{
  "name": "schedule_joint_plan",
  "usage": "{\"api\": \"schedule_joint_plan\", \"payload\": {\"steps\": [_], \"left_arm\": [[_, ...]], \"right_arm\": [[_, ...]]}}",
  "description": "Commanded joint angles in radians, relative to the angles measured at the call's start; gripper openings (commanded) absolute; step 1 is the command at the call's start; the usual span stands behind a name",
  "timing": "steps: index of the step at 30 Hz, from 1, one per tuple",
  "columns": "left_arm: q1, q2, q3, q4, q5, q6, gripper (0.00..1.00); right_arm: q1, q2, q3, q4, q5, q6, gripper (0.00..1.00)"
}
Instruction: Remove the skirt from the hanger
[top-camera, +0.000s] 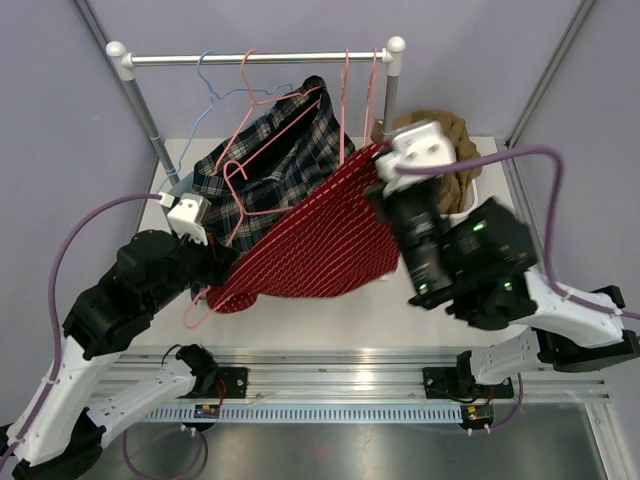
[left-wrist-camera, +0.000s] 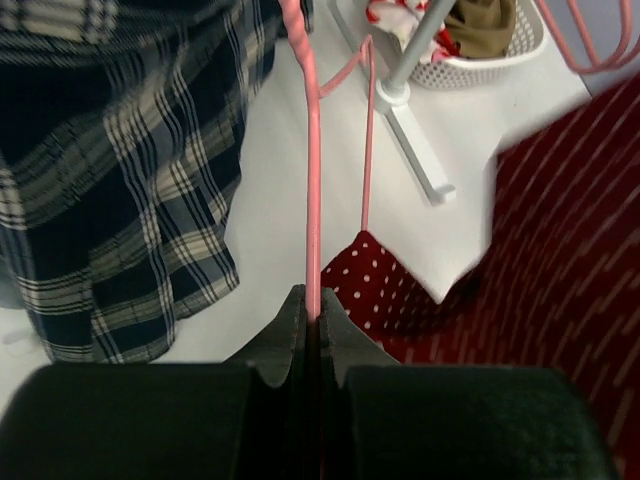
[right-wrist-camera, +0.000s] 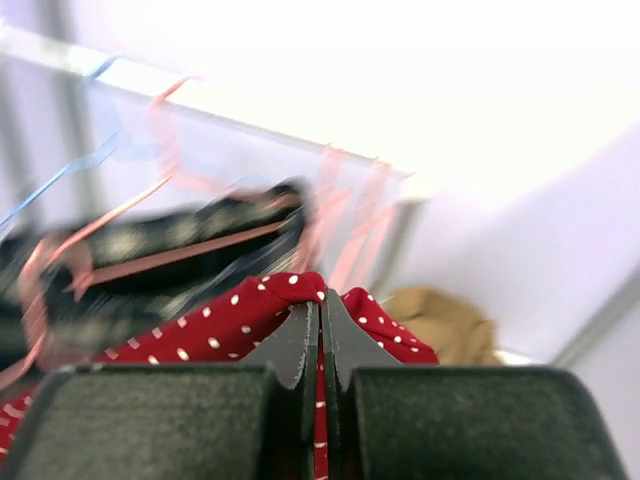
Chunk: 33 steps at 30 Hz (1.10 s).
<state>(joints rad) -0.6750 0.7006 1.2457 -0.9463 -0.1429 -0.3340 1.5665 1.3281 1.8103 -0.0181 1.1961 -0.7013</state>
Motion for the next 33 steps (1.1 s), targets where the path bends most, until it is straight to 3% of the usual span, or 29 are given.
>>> {"api": "schedule_joint_plan", "payload": {"steps": [1, 8, 12, 14, 20, 22, 23, 26, 30, 33], "left_arm": [[0.0, -0.032, -0.045, 0.09, 0.066, -0.036, 0.0], [-0.015, 0.022, -0.098, 0.141, 0.082, -0.03, 0.0], [-0.034, 0.043, -0.121, 0.198, 0.077, -0.039, 0.0], [-0.038, 0.054, -0.129, 0.221, 0.075, -0.04, 0.0], [-0.067, 0.08, -0.14, 0.238, 0.052, -0.037, 0.0], [-0.074, 0.082, -0.149, 0.241, 0.042, -0.036, 0.0], [-0.081, 0.082, -0.152, 0.241, 0.037, -0.036, 0.0], [-0.096, 0.077, -0.163, 0.244, 0.019, -0.039, 0.0], [-0.11, 0.068, -0.16, 0.231, 0.017, -0.037, 0.0], [-0.112, 0.071, -0.146, 0.207, 0.022, -0.027, 0.0]], "right_arm": [[-0.095, -0.03, 0.138, 0.142, -0.044, -0.292, 0.0], [-0.132, -0.095, 0.256, 0.227, -0.093, -0.383, 0.0], [-0.151, -0.078, 0.268, 0.336, -0.13, -0.532, 0.0], [-0.16, -0.075, 0.294, 0.305, -0.15, -0.517, 0.0], [-0.206, -0.011, 0.424, -0.064, -0.204, -0.412, 0.0], [-0.302, 0.044, 0.435, -0.202, -0.219, -0.379, 0.0], [-0.444, 0.065, 0.435, -0.259, -0.233, -0.351, 0.0], [-0.639, 0.071, 0.281, -0.187, -0.28, -0.334, 0.0], [-1.03, 0.121, 0.36, -0.362, -0.461, 0.039, 0.0], [-1.17, 0.195, 0.429, -0.382, -0.512, 0.132, 0.0]]}}
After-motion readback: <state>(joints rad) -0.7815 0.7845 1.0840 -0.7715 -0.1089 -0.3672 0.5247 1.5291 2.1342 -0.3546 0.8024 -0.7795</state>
